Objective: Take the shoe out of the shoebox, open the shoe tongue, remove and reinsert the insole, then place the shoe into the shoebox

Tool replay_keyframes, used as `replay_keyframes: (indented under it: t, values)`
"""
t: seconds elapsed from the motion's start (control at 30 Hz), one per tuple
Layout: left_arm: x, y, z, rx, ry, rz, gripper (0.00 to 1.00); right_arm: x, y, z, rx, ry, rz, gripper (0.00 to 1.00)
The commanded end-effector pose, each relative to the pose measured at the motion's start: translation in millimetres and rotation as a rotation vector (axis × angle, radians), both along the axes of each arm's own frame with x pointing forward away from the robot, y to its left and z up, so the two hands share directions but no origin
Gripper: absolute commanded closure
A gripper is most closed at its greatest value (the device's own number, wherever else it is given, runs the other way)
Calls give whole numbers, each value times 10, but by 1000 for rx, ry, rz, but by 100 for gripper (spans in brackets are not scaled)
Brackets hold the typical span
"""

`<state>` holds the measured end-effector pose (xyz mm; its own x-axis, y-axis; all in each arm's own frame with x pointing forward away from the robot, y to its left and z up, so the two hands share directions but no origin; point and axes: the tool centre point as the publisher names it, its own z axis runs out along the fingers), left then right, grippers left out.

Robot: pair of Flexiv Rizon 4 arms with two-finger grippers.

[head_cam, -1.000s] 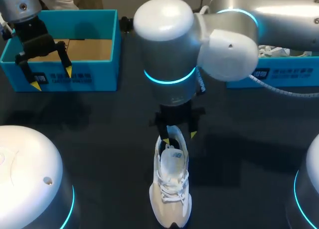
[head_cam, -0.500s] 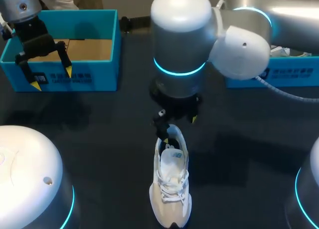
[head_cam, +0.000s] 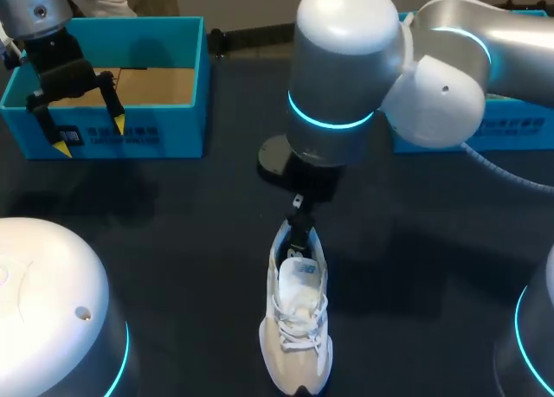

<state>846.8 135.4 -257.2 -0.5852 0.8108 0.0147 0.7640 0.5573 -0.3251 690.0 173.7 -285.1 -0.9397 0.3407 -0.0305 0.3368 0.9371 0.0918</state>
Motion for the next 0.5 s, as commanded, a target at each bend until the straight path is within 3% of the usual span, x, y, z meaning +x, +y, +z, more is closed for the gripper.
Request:
replay_keyframes:
  t: [0.03, 0.5]
  values:
    - [4, 6, 4, 3, 1, -2, 0, 113, 114, -61, -77, -26, 339, 0]
    - [4, 6, 4, 3, 1, -2, 0, 326, 175, -323, -47, -40, 417, 0]
